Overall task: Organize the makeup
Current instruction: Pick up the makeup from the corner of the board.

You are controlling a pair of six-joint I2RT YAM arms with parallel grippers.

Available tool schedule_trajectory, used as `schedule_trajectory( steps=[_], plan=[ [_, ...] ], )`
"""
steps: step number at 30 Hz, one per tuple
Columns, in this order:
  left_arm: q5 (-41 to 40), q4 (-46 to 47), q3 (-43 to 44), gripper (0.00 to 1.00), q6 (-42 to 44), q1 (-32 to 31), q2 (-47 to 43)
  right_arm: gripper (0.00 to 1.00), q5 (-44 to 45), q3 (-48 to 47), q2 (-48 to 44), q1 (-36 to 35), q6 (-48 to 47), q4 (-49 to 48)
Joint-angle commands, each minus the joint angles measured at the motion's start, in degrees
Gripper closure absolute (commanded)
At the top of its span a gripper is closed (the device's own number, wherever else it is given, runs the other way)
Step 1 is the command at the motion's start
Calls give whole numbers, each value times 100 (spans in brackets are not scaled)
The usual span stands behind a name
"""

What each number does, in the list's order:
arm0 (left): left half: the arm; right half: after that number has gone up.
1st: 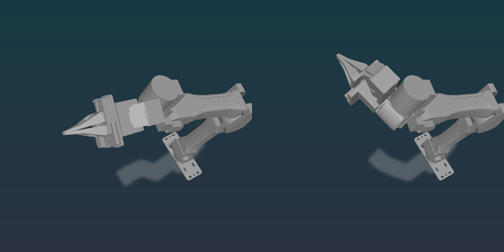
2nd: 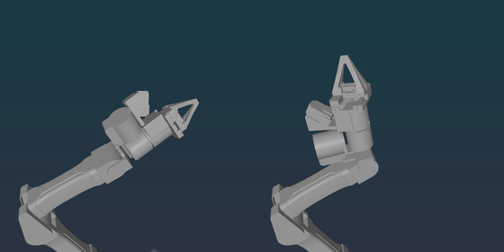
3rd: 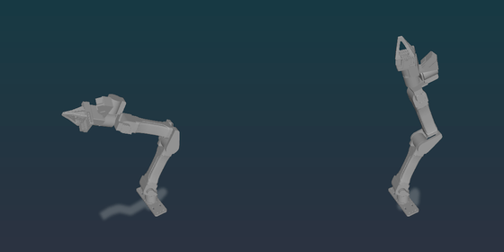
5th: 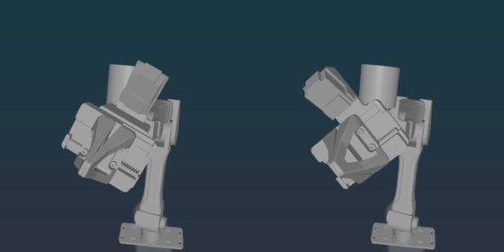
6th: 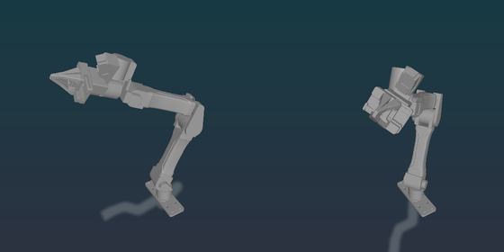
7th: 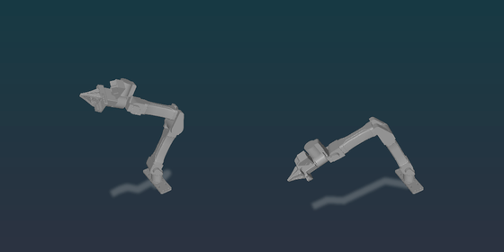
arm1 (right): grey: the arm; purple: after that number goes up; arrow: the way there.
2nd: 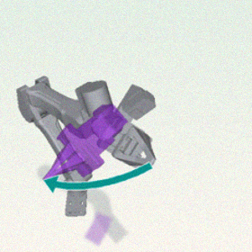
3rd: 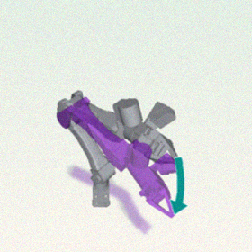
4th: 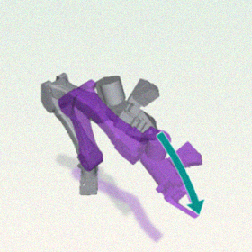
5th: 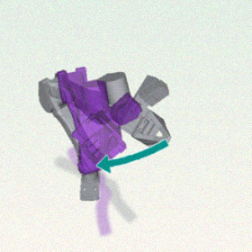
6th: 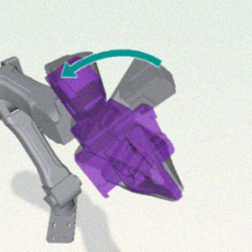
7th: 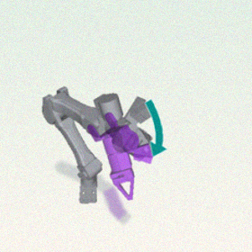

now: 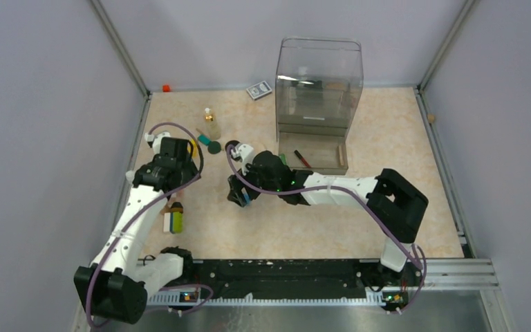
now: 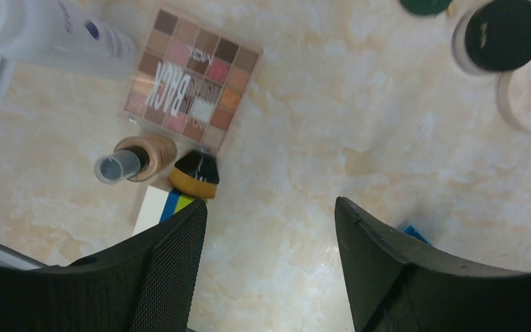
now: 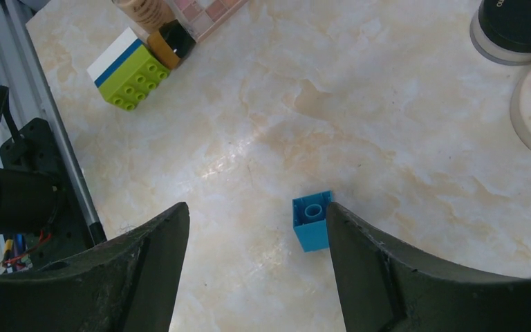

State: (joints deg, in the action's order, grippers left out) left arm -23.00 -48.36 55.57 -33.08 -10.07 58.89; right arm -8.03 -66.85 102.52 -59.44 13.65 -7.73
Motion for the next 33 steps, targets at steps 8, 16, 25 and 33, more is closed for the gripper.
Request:
schedule_trajectory(
  steps=[8,16,25,33],
  plan=[
    [41,-596,-415,29,-734,-322,255,28,-3,353,-471,327,250,-206],
    [-11,-604,-625,27,-1422,-347,846,28,-47,544,-692,388,276,-268],
    [-630,-317,-482,27,-1485,-331,1544,28,-91,671,-875,410,262,-313],
    [-749,-29,-470,26,-1522,-137,1680,28,-155,743,-923,480,283,-350]
  ],
)
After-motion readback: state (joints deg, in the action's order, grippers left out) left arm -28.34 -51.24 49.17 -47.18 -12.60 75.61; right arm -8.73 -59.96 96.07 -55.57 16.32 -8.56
